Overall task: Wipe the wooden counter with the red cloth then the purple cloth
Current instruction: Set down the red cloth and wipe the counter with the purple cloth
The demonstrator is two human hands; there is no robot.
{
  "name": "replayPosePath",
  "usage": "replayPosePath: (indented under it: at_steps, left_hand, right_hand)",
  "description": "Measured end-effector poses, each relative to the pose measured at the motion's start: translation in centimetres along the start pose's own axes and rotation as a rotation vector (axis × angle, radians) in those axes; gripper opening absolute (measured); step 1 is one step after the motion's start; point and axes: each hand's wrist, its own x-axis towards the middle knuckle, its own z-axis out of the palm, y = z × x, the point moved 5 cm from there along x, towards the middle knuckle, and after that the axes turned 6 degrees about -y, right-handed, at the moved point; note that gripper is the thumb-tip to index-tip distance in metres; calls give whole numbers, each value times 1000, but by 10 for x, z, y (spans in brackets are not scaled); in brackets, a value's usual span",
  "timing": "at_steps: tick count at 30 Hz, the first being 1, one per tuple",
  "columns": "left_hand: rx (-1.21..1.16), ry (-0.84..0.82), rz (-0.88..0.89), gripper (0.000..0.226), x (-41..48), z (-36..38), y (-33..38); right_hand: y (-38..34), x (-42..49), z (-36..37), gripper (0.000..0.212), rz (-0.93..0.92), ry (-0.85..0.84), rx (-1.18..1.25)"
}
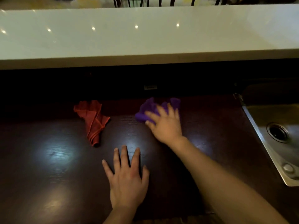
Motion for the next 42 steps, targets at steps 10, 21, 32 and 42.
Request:
replayPosePath:
  at_steps: [10,21,32,42]
  left_hand:
    - [23,-11,-5,62,1,-1,0]
    - [3,-7,0,61,0,1,0]
    - [-8,-18,-3,61,0,-1,0]
    - [-24,-23,2,63,-1,-1,1]
  right_hand:
    - [-36,43,2,51,104,-69,9]
    - [62,-20,-9,51,-9,-40,-129]
    - [54,-113,-2,51,-124,-64,-153]
    - [168,-58,-38,51,442,-20,-86]
